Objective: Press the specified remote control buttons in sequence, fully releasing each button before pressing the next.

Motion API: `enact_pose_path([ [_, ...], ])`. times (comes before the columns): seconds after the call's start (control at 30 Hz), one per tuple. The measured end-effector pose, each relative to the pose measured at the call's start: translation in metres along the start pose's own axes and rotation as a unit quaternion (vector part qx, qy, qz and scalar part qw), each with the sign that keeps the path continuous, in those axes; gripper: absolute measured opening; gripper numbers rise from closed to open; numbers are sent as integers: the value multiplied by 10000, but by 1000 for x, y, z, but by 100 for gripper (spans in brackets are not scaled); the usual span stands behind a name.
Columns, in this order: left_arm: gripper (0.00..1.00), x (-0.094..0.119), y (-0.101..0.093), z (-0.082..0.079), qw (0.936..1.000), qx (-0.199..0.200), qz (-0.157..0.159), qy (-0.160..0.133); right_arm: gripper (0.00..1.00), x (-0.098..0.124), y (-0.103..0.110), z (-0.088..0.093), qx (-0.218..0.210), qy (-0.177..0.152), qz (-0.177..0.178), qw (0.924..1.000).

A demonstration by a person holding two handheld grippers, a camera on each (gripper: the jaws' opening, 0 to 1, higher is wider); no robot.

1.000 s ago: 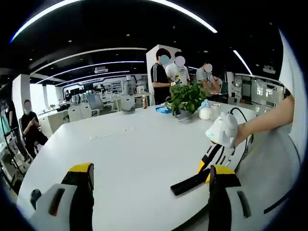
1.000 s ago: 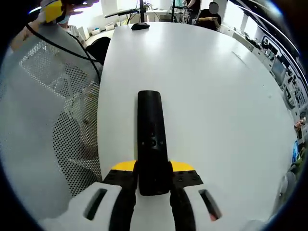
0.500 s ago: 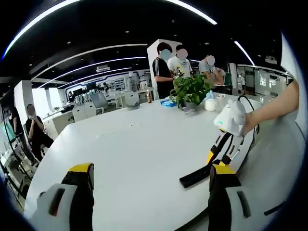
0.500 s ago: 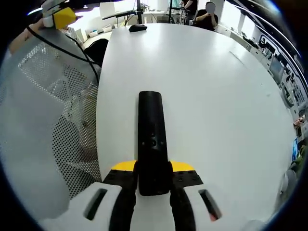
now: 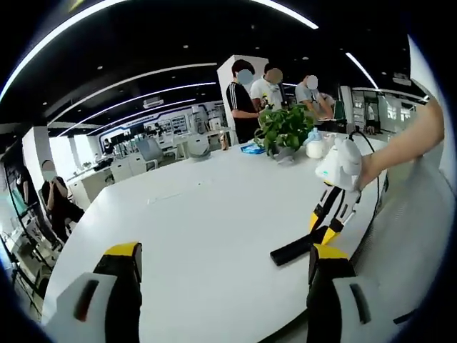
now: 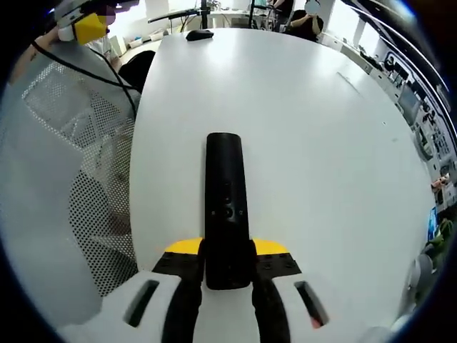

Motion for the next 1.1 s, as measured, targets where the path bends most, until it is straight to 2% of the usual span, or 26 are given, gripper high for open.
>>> enact_pose_path([
  [0.23,93,0,0,1,10000,-8,4,29,24,2,-25,4,-41,64,52,10000],
  [0.47,92,0,-2,2,9999,-83,35,96,24,4,-37,3,35,117,129,9998],
  [0.63,92,1,-2,2,9999,-46,45,80,24,2,-52,1,-72,98,168,9998],
  [1.1,91,0,-3,4,9998,-82,64,155,24,-2,-87,-9,205,327,322,9987],
])
Point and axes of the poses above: the point that each gripper's makers call its tool centre point, and the gripper's own axes: x roughly backward along the fingers, y roughly to its left, z roughly out of its underside, the point moved 8 cm from there along x, roughly backward along the fingers, and after that the axes turned 1 degree about -z, right-handed, at the moved point
